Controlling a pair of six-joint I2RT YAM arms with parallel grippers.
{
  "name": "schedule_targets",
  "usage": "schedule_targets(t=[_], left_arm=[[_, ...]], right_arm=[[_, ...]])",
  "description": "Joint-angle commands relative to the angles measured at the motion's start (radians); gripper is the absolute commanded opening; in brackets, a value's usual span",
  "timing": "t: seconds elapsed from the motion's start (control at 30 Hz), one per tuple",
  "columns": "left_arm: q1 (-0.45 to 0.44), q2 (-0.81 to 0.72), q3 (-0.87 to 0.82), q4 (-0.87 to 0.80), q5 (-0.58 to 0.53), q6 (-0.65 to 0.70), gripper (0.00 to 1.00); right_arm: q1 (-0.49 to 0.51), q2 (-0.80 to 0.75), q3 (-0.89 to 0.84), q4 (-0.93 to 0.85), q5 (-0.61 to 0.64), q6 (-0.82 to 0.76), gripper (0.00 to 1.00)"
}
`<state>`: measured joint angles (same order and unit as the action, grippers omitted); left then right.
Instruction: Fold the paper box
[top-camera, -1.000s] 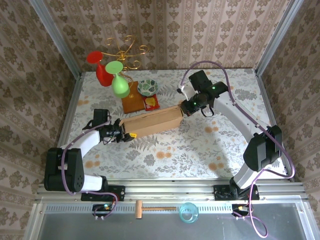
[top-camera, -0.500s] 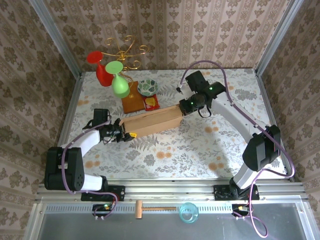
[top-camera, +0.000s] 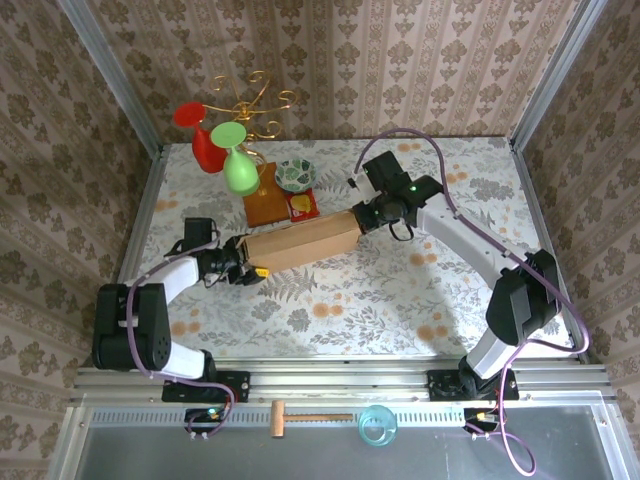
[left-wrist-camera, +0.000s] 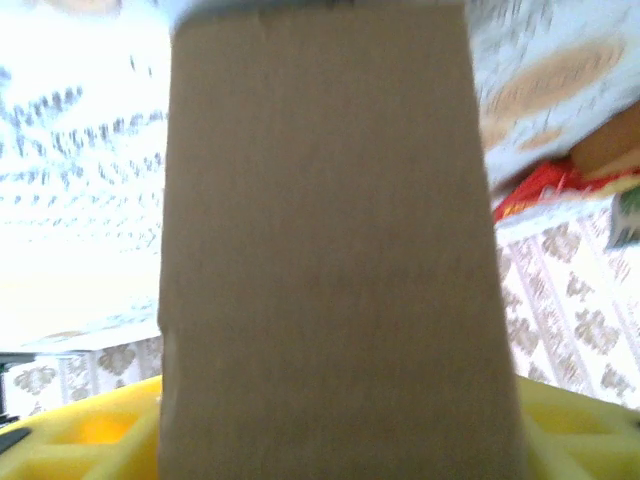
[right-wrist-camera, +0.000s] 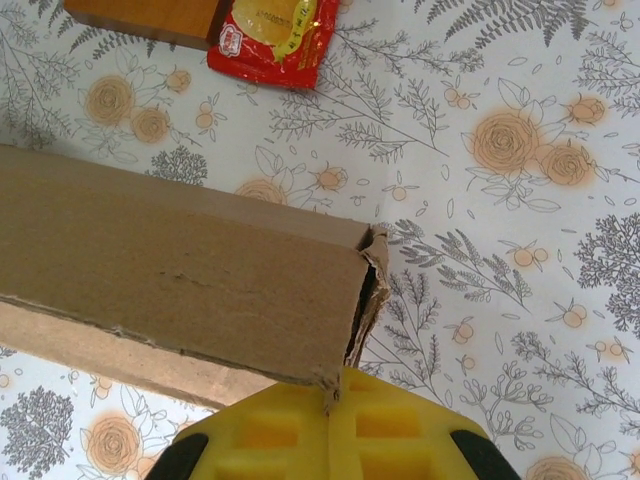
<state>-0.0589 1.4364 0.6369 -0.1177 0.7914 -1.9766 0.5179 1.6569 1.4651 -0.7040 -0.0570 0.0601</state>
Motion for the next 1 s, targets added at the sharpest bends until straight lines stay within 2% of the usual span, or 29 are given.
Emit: schedule_targets(t=[0.0,0.07,0.23,0.37,0.53,0.73,0.8,0.9,0.97], left_arm=[[0.025,0.004,0.041,0.009,0.001,0.143,0.75],[0.033,0.002,0.057,0.016,0.023,0.2,0.75],[0.057,-0.065,0.087,-0.17,0.002,0.332,0.78],[0.069,-0.164,0.102,-0.36,-0.057,0.448,0.79],[0.1,-0.288,0.107,-0.607,-0.184,0.615,0.79],[0.133,-0.342,0.054,-0.639,-0.189,0.68,0.82],[0.142,-0.345,0.099,-0.701,-0.233,0.734,0.8],[0.148,-0.362,0.243,-0.829,-0.366,0.864,0.72],[0.142,-0.369,0.353,-0.893,-0.444,0.977,0.63]], right_arm=[[0.013,0.042,0.002,-0.044,0.024,-0.002,0.0],[0.013,0.051,0.014,-0.05,0.028,-0.002,0.0],[0.014,0.073,0.055,-0.072,0.029,-0.003,0.0],[0.014,0.092,0.094,-0.099,0.028,-0.005,0.0],[0.013,0.115,0.14,-0.136,0.025,-0.007,0.0],[0.014,0.136,0.181,-0.161,0.01,0.0,0.0],[0.014,0.143,0.191,-0.171,0.012,-0.001,0.0],[0.014,0.151,0.207,-0.199,0.03,-0.003,0.0],[0.014,0.152,0.215,-0.214,0.039,-0.003,0.0]])
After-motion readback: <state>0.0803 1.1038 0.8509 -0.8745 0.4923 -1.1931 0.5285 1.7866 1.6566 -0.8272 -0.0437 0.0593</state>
